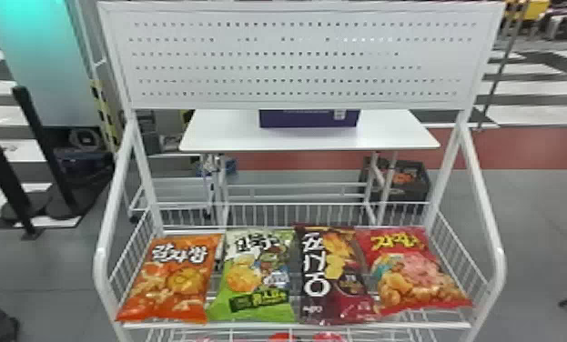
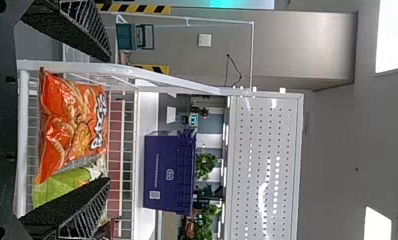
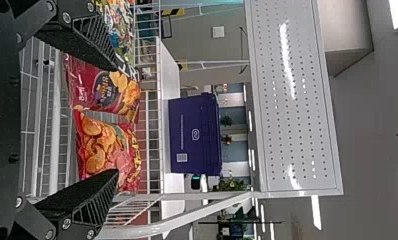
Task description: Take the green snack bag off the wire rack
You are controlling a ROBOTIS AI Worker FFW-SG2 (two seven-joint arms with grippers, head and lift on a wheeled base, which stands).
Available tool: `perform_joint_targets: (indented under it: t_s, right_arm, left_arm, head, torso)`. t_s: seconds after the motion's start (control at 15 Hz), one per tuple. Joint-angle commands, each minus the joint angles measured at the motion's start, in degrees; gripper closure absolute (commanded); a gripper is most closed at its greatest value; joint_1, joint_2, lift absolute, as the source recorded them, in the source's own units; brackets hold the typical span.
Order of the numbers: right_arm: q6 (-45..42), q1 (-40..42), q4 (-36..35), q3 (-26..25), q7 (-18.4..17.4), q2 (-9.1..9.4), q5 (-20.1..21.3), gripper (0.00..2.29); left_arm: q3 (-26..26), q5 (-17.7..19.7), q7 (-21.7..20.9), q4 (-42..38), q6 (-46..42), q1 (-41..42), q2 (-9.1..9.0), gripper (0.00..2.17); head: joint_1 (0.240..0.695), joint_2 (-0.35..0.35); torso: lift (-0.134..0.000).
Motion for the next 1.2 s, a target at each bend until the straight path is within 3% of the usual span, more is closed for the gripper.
perform_joint_targets:
  t_s: [0.0,0.6,0.73,0.93,1.13]
  right_arm:
    - [-0.65,0.0,0.15,0.0,0.0,-0.07,-0.05,0.17]
    - [-0.82,-0.09,0.15,0.0,0.0,0.19,-0.05,0.17]
    - [-0.82,-0.09,0.07,0.27,0.0,0.28,0.04,0.17]
    - [-0.82,-0.26,0.24,0.62,0.0,0.63,0.75,0.17]
    - [-0.82,-0.44,0.59,0.97,0.0,0.98,1.27,0.17]
  left_arm:
    - [0.0,0.0,0.0,-0.02,0.0,0.11,-0.09,0.02]
    - [-0.79,-0.44,-0.7,-0.29,1.58,-1.03,-0.09,0.03]
    - [-3.43,-1.93,-2.02,-0.9,10.54,-5.16,-0.17,0.03]
    - [-9.23,-1.32,-2.28,1.21,22.67,-16.76,-0.26,0.03]
    - [-15.82,-1.58,-1.67,5.87,31.99,-28.1,-2.11,0.04]
  head:
    - [0.499,0.0]
    - [0.499,0.0]
    - [0.499,0.0]
    - [0.499,0.0]
    - [0.499,0.0]
  torso:
    - [0.0]
    - [0.0]
    - [0.0]
    - [0.0]
    - [0.0]
